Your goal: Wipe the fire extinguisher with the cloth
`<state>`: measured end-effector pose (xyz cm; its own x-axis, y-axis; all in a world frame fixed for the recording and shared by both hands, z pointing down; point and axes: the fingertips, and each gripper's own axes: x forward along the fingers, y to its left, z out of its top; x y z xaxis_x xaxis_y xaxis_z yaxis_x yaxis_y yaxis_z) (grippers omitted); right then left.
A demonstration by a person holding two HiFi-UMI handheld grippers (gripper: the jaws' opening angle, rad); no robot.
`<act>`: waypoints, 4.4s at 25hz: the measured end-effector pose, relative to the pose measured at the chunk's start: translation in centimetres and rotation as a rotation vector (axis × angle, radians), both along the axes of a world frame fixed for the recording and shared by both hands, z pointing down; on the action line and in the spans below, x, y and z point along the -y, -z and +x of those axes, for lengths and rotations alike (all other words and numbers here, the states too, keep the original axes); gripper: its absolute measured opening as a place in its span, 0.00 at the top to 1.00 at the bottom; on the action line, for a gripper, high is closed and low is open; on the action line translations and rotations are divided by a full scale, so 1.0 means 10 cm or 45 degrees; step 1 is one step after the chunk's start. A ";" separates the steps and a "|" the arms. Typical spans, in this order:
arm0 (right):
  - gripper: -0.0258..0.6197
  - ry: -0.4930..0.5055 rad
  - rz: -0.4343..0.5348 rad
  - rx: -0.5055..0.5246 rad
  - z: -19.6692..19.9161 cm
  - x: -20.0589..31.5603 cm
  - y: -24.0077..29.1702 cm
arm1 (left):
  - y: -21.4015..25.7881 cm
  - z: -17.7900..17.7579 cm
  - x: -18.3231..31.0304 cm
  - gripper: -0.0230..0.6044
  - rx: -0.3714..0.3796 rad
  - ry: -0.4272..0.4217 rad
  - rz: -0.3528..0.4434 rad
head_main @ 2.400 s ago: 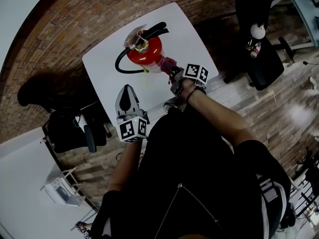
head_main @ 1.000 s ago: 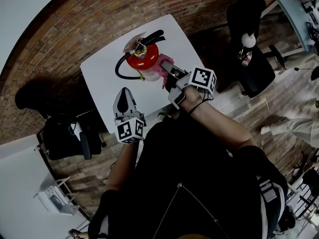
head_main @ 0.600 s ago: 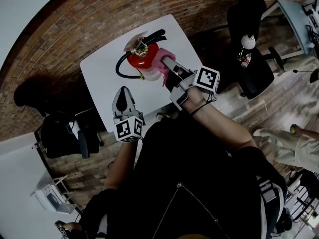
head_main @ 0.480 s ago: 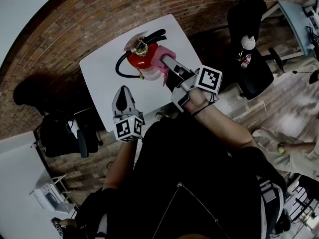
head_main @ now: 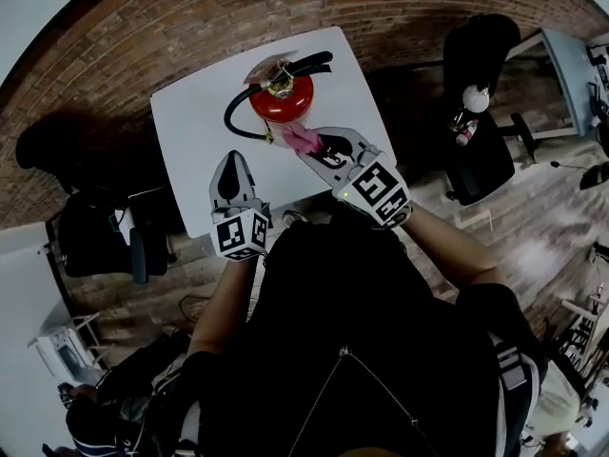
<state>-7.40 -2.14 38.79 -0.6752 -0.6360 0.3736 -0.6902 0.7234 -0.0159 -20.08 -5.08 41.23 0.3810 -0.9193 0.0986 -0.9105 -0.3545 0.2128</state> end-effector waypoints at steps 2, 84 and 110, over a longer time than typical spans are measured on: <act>0.77 0.118 0.047 -0.221 -0.11 -0.08 -0.30 | 0.00 -0.02 -0.01 0.95 -0.016 0.025 -0.001; 0.77 0.562 0.390 -1.274 -0.10 0.27 -2.87 | -0.22 -0.43 -0.08 0.95 0.022 0.208 -0.134; 0.77 0.455 0.551 -1.253 -0.13 0.25 -1.48 | -0.19 -0.37 -0.07 0.95 -0.013 0.158 -0.113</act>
<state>-8.74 -4.64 53.62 -0.3782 -0.6706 0.6382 -0.0175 0.6944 0.7193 -23.81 -4.38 43.11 0.2663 -0.9472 0.1784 -0.9439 -0.2188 0.2475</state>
